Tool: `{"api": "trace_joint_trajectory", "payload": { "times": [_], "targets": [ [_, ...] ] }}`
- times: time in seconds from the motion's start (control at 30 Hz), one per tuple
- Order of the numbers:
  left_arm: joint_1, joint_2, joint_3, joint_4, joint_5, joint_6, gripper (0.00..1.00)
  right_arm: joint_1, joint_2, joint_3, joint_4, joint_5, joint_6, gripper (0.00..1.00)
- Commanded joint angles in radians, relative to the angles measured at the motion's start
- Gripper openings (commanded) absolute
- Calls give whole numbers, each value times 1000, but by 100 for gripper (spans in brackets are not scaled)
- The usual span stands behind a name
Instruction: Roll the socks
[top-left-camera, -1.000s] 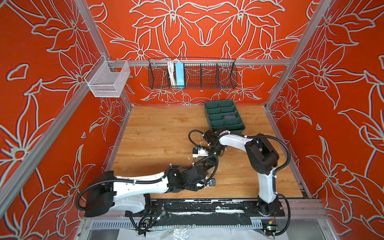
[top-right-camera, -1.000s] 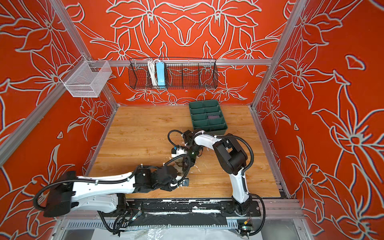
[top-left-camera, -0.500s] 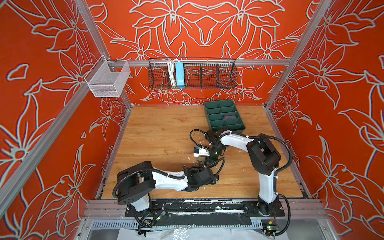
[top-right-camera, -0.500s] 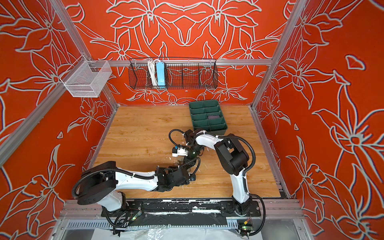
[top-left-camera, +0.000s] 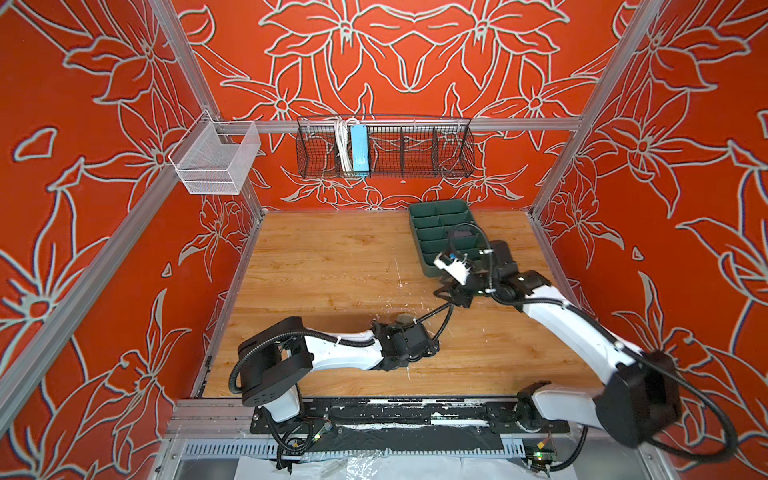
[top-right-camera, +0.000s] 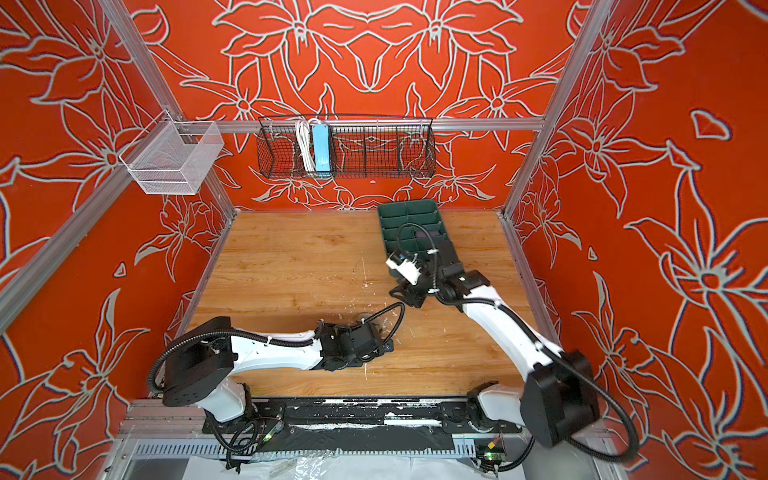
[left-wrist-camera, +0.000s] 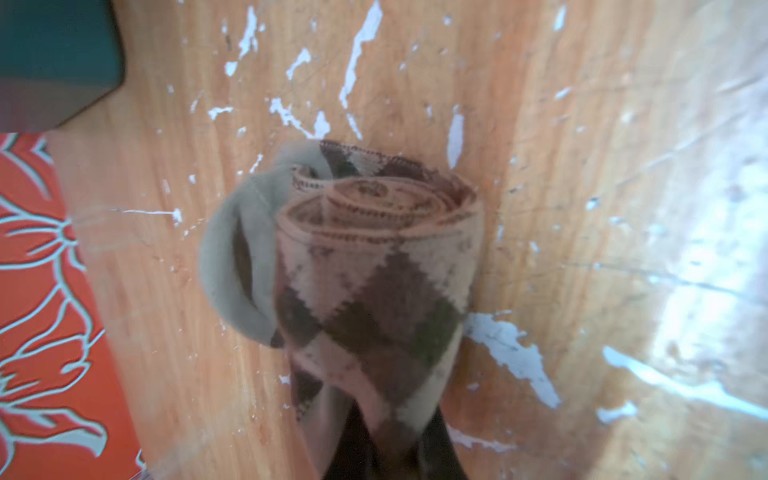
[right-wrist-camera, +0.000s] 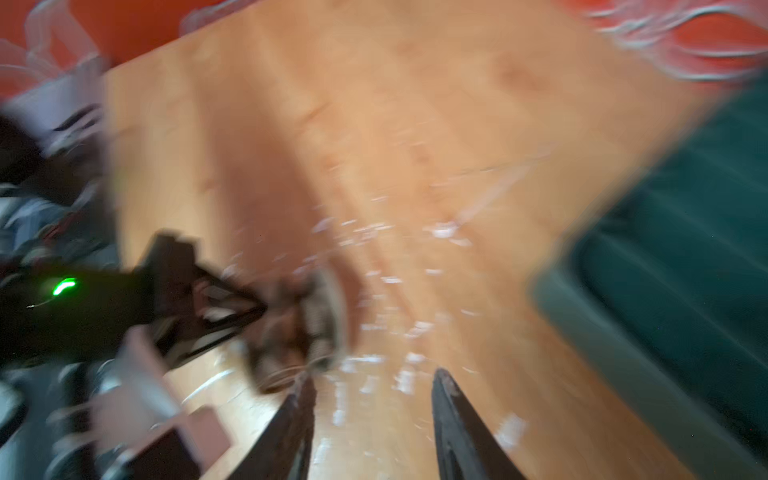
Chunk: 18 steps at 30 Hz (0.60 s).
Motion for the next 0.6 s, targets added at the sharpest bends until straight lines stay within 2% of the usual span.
{"api": "trace_joint_trajectory", "payload": {
  "times": [0.0,0.07,0.17,0.27,0.37,0.43,0.5,0.57],
  "targets": [
    [17,82,81,-262,254,0,1,-11,-190,-107,243,255,160,56],
    [51,151,176,-377,353,-14,0,-11,-328,-178,289,253,125,60],
    [109,254,305,-499,449,-46,0,-10,-486,-253,263,137,16,61],
    [165,326,397,-563,527,-70,0,-4,-551,-244,87,77,-107,62],
    [209,391,477,-624,604,-61,0,40,-537,-205,-116,75,-265,62],
    [230,438,536,-672,653,-40,0,138,-498,-185,-225,107,-416,62],
    [254,476,586,-711,703,-28,0,276,-454,-191,-275,217,-545,62],
    [282,506,622,-725,744,-31,0,388,-409,-207,-260,322,-599,63]
  ]
}}
